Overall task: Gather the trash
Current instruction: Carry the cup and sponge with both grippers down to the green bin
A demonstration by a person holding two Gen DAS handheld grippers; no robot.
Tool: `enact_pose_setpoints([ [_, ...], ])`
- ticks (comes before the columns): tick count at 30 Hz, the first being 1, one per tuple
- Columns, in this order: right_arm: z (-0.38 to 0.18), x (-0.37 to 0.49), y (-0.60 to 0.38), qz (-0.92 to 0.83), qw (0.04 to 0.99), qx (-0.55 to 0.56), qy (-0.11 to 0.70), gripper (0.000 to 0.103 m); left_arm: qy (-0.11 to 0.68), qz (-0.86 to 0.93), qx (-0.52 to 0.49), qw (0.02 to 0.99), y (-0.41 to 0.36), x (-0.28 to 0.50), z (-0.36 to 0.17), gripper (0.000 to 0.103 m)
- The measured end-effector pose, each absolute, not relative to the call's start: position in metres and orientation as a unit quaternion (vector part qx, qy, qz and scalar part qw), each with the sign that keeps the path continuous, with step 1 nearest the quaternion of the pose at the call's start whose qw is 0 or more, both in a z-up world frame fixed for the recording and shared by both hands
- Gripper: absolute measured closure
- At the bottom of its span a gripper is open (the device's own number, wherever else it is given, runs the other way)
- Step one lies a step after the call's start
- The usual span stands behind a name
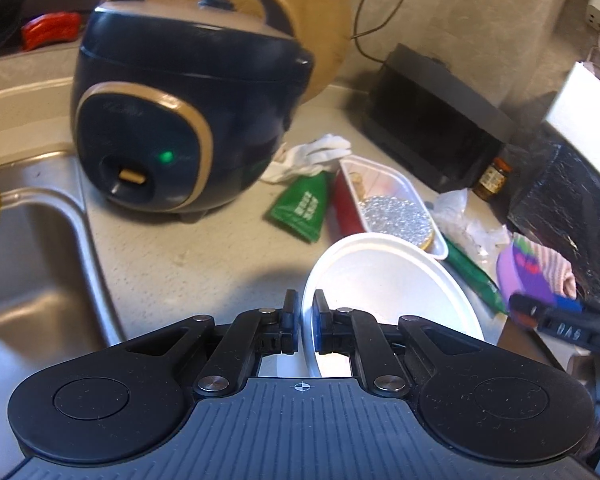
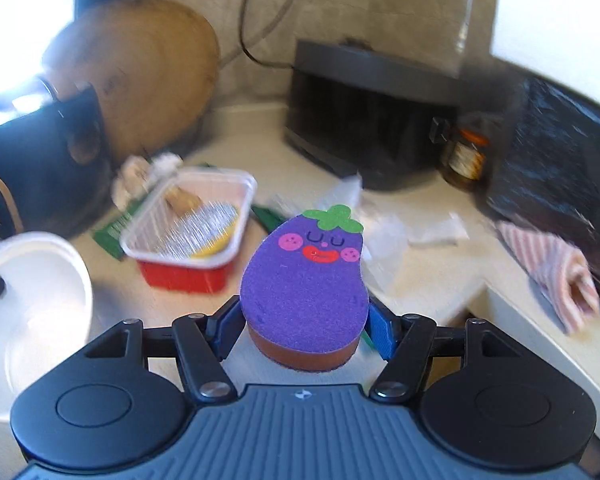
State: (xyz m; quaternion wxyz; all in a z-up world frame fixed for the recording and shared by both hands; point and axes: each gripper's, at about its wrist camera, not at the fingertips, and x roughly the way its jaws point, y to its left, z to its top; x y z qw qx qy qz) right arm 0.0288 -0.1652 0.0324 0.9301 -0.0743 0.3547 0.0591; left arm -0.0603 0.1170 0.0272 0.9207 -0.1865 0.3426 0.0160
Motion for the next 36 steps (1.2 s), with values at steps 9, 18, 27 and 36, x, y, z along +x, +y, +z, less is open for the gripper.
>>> enact_pose_setpoints([
  [9,0.029,0.023,-0.195,0.037,0.931,-0.034,0.363,0.038,0.323,0.019,-0.199,0.925,0.109,-0.065,0.035,0.093],
  [18,0.023,0.007,-0.259,0.012,0.932,-0.025,0.363,0.038,0.31,0.003,-0.221,0.925,0.071,-0.036,0.049,0.093],
  [27,0.001,-0.023,-0.329,-0.042,0.923,-0.003,0.384,0.038,0.357,-0.112,-0.174,0.911,-0.041,0.008,0.044,0.093],
  [36,-0.035,-0.063,-0.415,-0.117,0.897,0.039,0.424,0.038,0.446,-0.203,-0.101,0.866,-0.172,0.043,-0.013,0.093],
])
